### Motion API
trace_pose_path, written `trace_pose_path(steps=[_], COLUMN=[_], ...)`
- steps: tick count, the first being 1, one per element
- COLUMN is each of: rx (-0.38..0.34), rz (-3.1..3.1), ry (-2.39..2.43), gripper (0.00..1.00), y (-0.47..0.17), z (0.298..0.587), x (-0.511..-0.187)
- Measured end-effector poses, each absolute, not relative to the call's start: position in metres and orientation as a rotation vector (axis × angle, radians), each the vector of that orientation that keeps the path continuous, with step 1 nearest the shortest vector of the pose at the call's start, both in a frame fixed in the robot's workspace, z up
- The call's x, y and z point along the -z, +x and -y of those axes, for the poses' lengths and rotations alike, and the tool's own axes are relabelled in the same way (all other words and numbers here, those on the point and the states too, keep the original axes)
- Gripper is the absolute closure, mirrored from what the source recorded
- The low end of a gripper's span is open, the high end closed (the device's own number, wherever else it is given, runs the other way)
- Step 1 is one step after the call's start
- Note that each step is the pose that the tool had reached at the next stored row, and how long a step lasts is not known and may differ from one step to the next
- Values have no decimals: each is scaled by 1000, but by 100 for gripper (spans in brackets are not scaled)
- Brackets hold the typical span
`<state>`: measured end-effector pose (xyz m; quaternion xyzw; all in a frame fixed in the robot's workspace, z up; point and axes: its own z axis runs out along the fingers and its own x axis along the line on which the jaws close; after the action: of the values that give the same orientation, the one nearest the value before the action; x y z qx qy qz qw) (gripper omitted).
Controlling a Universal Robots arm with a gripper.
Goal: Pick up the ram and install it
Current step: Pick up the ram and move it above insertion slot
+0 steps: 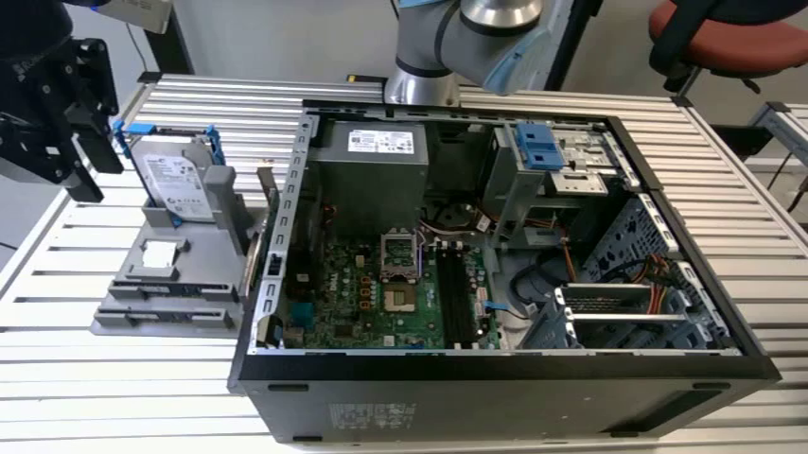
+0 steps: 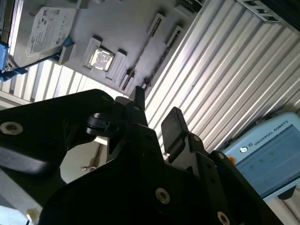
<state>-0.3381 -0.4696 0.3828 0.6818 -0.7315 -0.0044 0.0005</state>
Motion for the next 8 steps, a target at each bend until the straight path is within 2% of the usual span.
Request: trace_pose_path(steps=[8], rx=[17], rz=[2300], ry=[2144], gripper=[0], y=[-338], z=[470], x=[-367])
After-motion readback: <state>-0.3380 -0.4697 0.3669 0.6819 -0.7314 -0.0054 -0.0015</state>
